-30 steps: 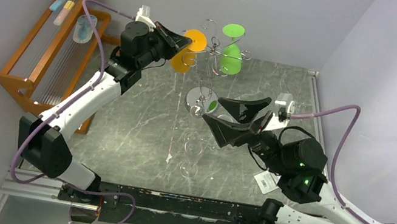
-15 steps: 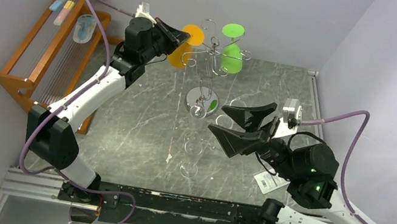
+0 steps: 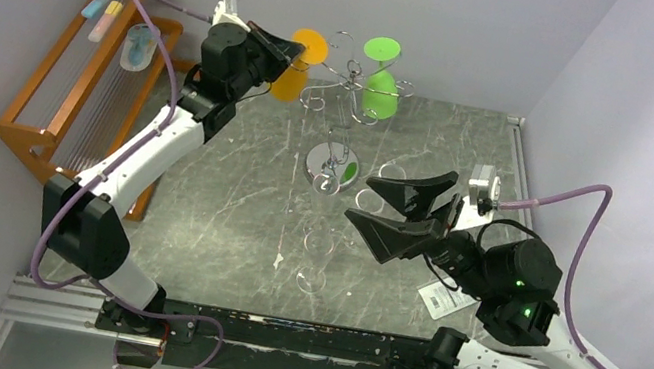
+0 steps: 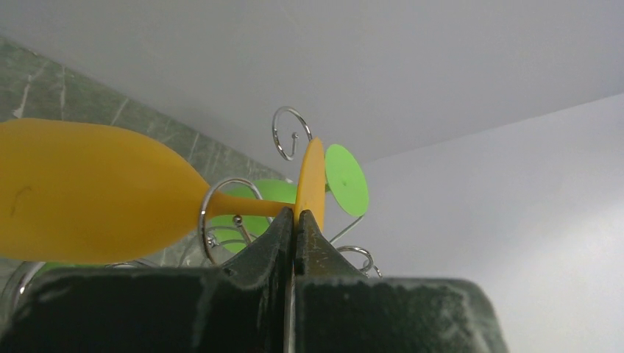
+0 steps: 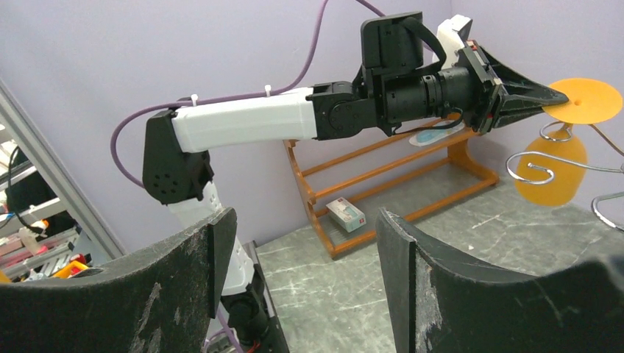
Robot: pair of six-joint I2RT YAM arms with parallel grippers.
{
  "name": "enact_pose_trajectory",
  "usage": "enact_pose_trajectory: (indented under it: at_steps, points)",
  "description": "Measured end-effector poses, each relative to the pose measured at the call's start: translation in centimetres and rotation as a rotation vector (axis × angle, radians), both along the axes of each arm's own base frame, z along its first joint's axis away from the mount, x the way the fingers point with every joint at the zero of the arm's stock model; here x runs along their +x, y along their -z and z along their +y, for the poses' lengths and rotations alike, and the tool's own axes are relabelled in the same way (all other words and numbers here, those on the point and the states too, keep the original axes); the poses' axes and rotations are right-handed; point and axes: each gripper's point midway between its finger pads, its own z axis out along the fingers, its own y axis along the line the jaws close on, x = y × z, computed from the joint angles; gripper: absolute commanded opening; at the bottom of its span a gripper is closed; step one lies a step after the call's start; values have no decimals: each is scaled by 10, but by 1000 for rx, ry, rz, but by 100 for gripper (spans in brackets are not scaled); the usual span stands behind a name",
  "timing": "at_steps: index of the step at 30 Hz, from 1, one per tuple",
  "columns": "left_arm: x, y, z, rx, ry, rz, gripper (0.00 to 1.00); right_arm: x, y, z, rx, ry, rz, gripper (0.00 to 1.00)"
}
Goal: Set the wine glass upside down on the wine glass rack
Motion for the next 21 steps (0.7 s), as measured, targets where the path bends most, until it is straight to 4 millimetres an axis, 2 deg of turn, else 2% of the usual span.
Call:
enact_pose_trajectory:
  at_steps: [6, 12, 21]
  points:
    - [2, 3, 15, 6, -39, 4, 5, 1, 1, 1, -5, 0, 3, 73]
    - [0, 13, 20, 21, -43, 19, 5, 3, 6, 6, -18, 2, 12, 73]
    - [-8, 18, 20, 53, 17, 12, 17, 13, 12, 9, -30, 37, 47, 73]
